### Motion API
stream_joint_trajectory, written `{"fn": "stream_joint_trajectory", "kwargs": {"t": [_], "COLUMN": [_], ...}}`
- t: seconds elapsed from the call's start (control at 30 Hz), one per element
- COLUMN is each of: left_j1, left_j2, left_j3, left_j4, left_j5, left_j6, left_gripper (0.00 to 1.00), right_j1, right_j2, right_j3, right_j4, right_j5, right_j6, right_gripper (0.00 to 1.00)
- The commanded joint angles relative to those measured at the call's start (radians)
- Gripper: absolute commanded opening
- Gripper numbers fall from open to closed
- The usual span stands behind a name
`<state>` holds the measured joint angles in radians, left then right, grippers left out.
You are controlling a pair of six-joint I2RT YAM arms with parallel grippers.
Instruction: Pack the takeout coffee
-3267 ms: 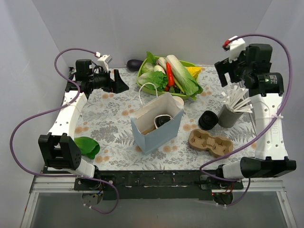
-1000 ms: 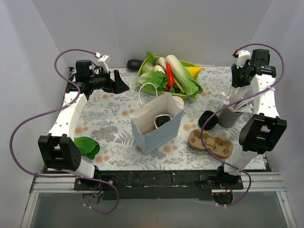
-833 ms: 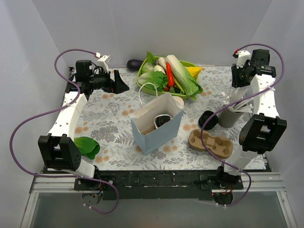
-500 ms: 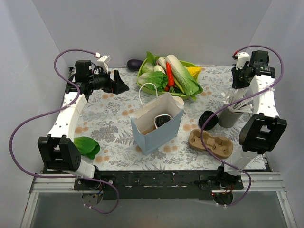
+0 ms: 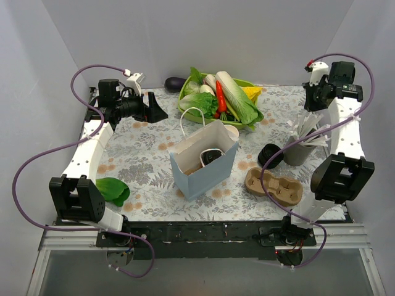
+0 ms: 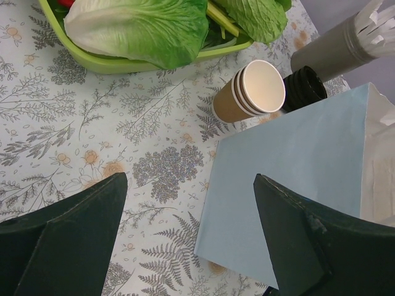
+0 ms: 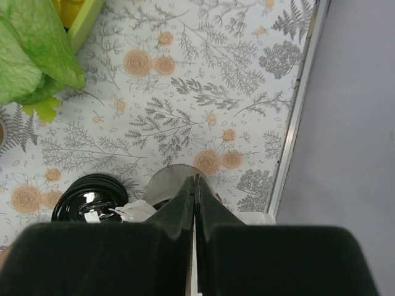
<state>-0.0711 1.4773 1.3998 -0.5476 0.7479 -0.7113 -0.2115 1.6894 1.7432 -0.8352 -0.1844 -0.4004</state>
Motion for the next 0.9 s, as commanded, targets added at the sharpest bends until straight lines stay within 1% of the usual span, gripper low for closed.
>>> {"fn": "stream_joint_trajectory", "kwargs": {"t": [0.0,0.07,0.3,0.4,0.5,0.53,0.7,0.73,0.77,0.8,0.87], "left_j1": [0.002,0.002,0.002,0.002,0.002,0.002,0.002,0.002,0.002,0.002,0.002], "left_j2": [-0.038,-0.034,0.003,0.030,0.063,0.073,0.110,0.112,0.113,0.117,0.120], "left_j3": [0.010,0.010,0.030,0.050,0.085,0.093,0.123,0.123,0.123,0.123,0.126], "left_j4": [0.005,0.005,0.006,0.008,0.002,-0.002,-0.021,-0.021,-0.025,-0.029,-0.037], "left_j5": [0.022,0.024,0.033,0.022,0.004,-0.001,-0.022,-0.025,-0.028,-0.031,-0.048], "left_j6": [0.006,0.003,-0.008,-0.007,0.007,0.012,0.032,0.035,0.041,0.045,0.053], "left_gripper": [0.84,0.84,0.84,0.84,0.84,0.84,0.83,0.83,0.83,0.83,0.83], "right_j1": [-0.002,-0.002,-0.002,-0.002,-0.002,0.000,0.000,0.000,-0.002,0.000,-0.002], "right_j2": [-0.094,-0.112,-0.152,-0.183,-0.224,-0.235,-0.269,-0.266,-0.261,-0.257,-0.234], "right_j3": [0.117,0.147,0.334,0.378,0.374,0.368,0.352,0.351,0.352,0.354,0.369], "right_j4": [-0.028,-0.047,-0.133,-0.122,-0.078,-0.056,0.096,0.122,0.155,0.213,0.278], "right_j5": [-0.038,-0.040,-0.055,-0.107,-0.237,-0.315,-0.530,-0.599,-0.625,-0.647,-0.710], "right_j6": [0.015,0.014,0.014,0.029,0.063,0.077,0.239,0.262,0.318,0.348,0.414], "right_gripper": [0.01,0.01,0.01,0.01,0.01,0.01,0.01,0.01,0.01,0.01,0.01]}}
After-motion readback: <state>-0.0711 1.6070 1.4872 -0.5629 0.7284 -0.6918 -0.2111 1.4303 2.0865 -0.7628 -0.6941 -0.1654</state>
